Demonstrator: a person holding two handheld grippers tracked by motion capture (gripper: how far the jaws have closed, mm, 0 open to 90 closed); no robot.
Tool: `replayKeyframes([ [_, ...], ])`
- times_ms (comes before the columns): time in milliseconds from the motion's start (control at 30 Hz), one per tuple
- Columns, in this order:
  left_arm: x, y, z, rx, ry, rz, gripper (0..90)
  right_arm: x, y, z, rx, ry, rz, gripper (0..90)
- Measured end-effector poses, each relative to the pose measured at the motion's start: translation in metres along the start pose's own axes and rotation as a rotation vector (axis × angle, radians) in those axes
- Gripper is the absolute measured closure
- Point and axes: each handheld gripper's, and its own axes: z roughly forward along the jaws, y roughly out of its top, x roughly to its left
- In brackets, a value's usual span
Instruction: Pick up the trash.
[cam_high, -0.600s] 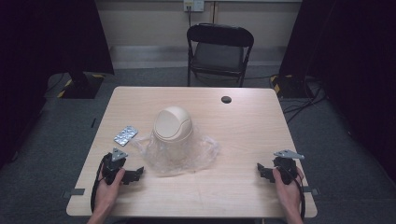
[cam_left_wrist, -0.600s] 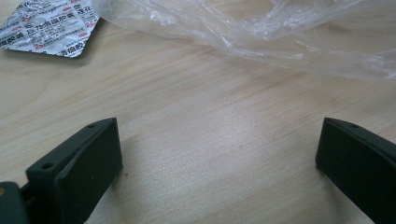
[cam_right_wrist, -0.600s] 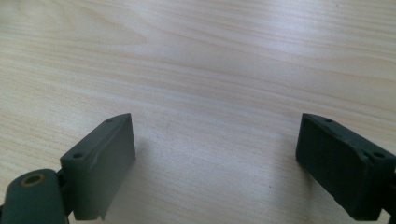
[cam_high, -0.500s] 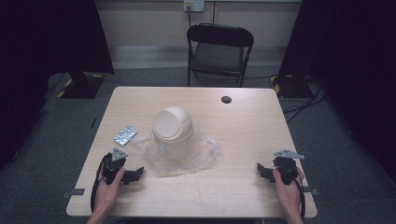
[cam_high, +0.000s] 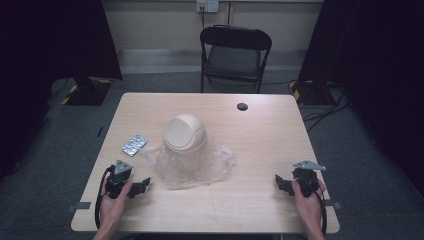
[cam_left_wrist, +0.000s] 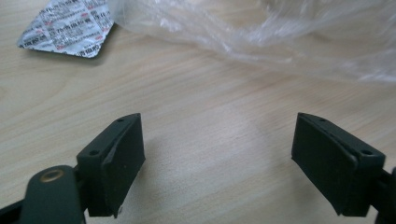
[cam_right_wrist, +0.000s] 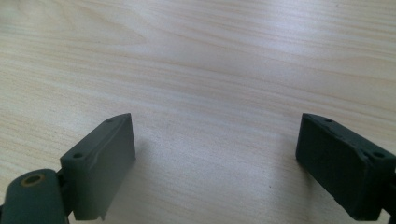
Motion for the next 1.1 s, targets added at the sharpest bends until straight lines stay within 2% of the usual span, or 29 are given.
replayKeyframes([
  [67,0.001,0.003,-0.005,-0.026,-0.016,0.003,16.2,0.000,0.000,0.000,0.000,0.000,0.000,10.9],
  [133,0.002,0.005,-0.010,-0.047,-0.045,-0.017,16.3,0.000,0.000,0.000,0.000,0.001,0.000,10.9],
  [167,0.002,0.005,-0.010,-0.047,-0.045,-0.017,16.3,0.000,0.000,0.000,0.000,0.001,0.000,10.9],
  [200,0.002,0.008,-0.014,-0.064,-0.070,-0.026,16.4,0.000,0.000,0.000,0.000,0.001,0.000,10.9],
  [300,0.002,0.013,-0.018,-0.073,-0.076,-0.025,16.7,0.000,0.000,0.000,0.000,0.001,0.000,10.9],
  [400,0.002,0.025,-0.023,-0.087,-0.115,-0.033,16.8,0.000,0.000,0.000,0.000,0.001,0.000,10.9],
  [533,0.003,0.037,-0.026,-0.100,-0.139,-0.029,17.0,0.000,0.000,0.000,0.000,0.001,0.000,10.9],
  [600,0.004,0.044,-0.027,-0.112,-0.159,-0.039,17.4,0.000,0.000,0.000,0.000,0.001,0.000,10.9],
  [733,0.005,0.058,-0.027,-0.115,-0.170,-0.020,17.5,0.000,0.000,0.000,0.000,0.000,0.000,10.9],
  [833,0.006,0.066,-0.026,-0.123,-0.198,-0.046,17.5,0.000,0.000,0.000,0.000,0.000,0.000,10.9],
  [933,0.006,0.073,-0.025,-0.127,-0.176,-0.041,18.2,0.000,0.000,0.000,0.000,0.000,0.000,10.9],
  [967,0.006,0.075,-0.025,-0.138,-0.184,-0.054,18.8,0.000,0.000,0.000,0.000,0.001,0.000,10.9],
  [1033,0.007,0.077,-0.025,-0.139,-0.184,-0.052,18.8,0.000,0.000,0.000,0.000,0.001,0.000,10.9],
  [1067,0.006,0.083,-0.027,-0.142,-0.165,-0.032,18.8,0.000,0.000,0.000,0.000,0.001,0.000,10.9],
  [1100,0.006,0.087,-0.028,-0.142,-0.170,-0.033,18.8,0.000,0.000,0.000,0.000,0.001,0.000,10.9],
])
